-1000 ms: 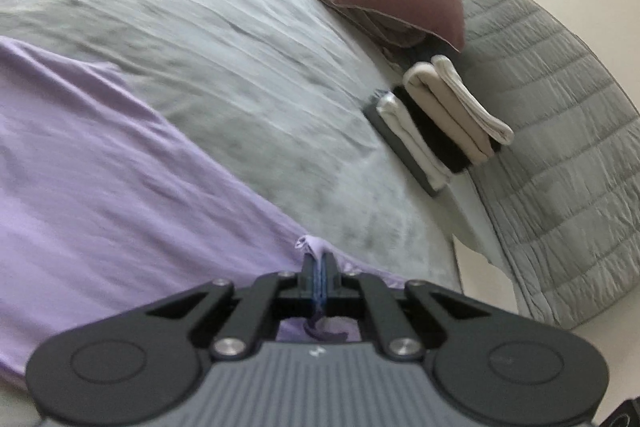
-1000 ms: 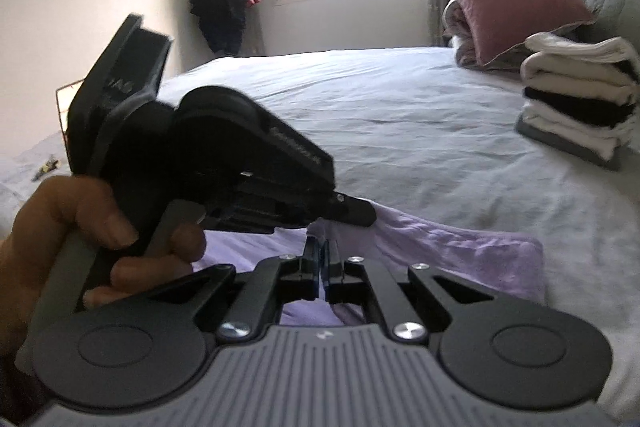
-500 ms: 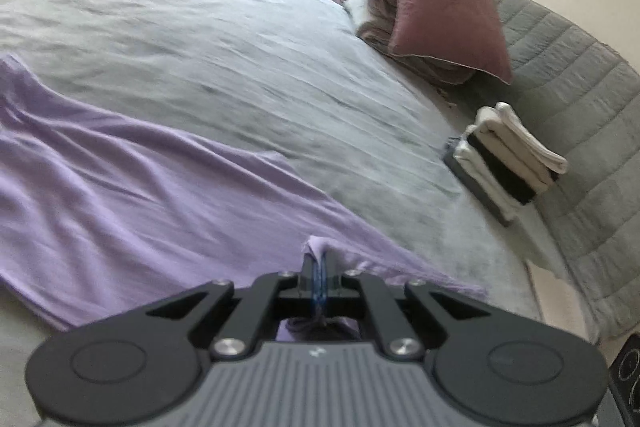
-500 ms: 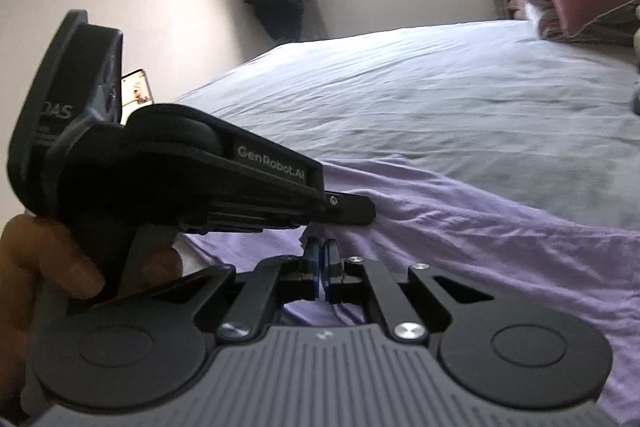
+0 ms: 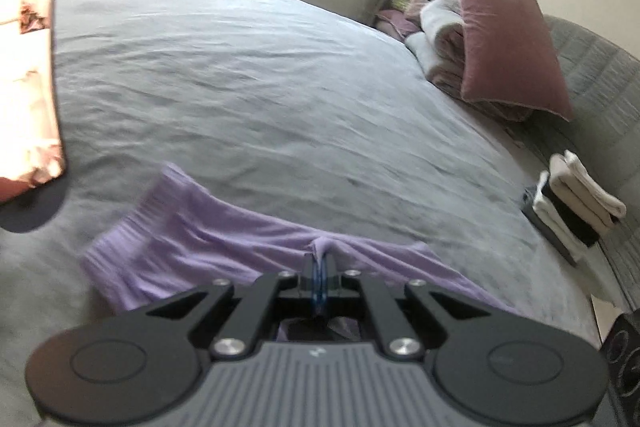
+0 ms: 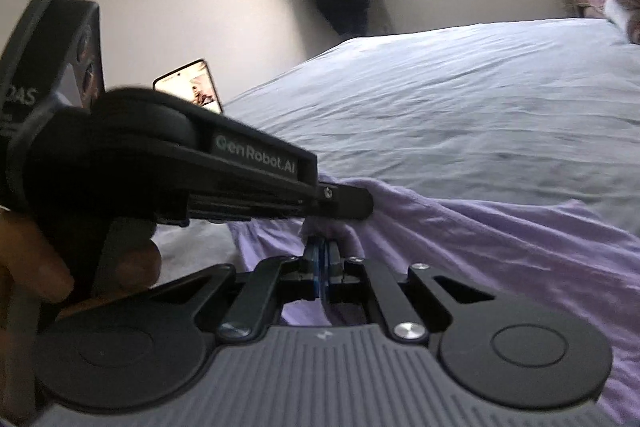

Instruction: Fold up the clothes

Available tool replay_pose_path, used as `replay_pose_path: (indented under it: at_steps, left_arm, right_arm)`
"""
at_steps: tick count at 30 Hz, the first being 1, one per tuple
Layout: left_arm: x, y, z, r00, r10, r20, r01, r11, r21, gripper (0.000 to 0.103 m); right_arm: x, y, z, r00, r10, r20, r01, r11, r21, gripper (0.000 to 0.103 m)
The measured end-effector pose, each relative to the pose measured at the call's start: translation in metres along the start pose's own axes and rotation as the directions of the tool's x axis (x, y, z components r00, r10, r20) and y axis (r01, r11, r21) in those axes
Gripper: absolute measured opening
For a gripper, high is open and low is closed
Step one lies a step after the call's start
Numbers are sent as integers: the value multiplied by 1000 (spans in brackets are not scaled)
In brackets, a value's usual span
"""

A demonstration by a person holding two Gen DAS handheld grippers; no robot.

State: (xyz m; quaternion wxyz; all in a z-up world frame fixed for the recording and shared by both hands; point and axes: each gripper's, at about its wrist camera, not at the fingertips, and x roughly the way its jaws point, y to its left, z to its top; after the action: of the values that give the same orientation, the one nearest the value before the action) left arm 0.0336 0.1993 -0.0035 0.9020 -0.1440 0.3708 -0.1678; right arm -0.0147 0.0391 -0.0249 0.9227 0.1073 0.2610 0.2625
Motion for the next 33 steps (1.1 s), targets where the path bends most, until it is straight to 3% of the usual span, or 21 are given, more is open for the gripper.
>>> replay_pose_path:
  at_steps: [10,12,13,16,17,18,20,22,25,29,33]
  left_arm:
    - [6,53,5,993,114,-19,-116,990,-84,2]
    - [14,61,4,989,146,-38,-149,983,-107,1]
    - [16,63,3,987,157,-44,-161,980,-118,1]
    - [18,68,3,984,169,-52,-175,971,-160,1]
    - [16,68,4,985,163,-50,-170,969,-182,2]
    - [13,68,5,986,161,-46,-167,967,-192,5]
    - [8,68,6,987,158,-41,-163,966,-201,12]
    - [3,68,5,989,140,-50,-148,965,-218,30]
    - [-4,65,-2,991,120,-54,-130,962,-239,40]
    - [-10,60,-12,990,125,-64,-136,967,-213,42]
    - [-12,57,-22,990,128,-64,-137,976,-168,41]
  right_arm:
    - [48,25,-1,992,90,-85,-86,995,47,2]
    - [47,28,-4,990,87,-108,-82,995,53,10]
    - [45,28,-5,990,79,-116,-74,996,49,15]
    - [26,27,-4,990,50,-135,-49,999,8,17]
    - [17,25,-3,990,38,-139,-40,999,-7,23]
    - [7,21,-2,990,22,-138,-25,999,-21,39]
    - [-14,9,3,992,-21,-127,15,999,-44,52]
    - [-37,-4,7,991,-64,-121,57,996,-65,52]
    - [-71,-29,10,981,-146,-129,140,989,-57,53]
    - [-94,-67,11,966,-215,-144,221,975,22,57]
    - [-101,-100,9,960,-234,-152,255,957,139,58]
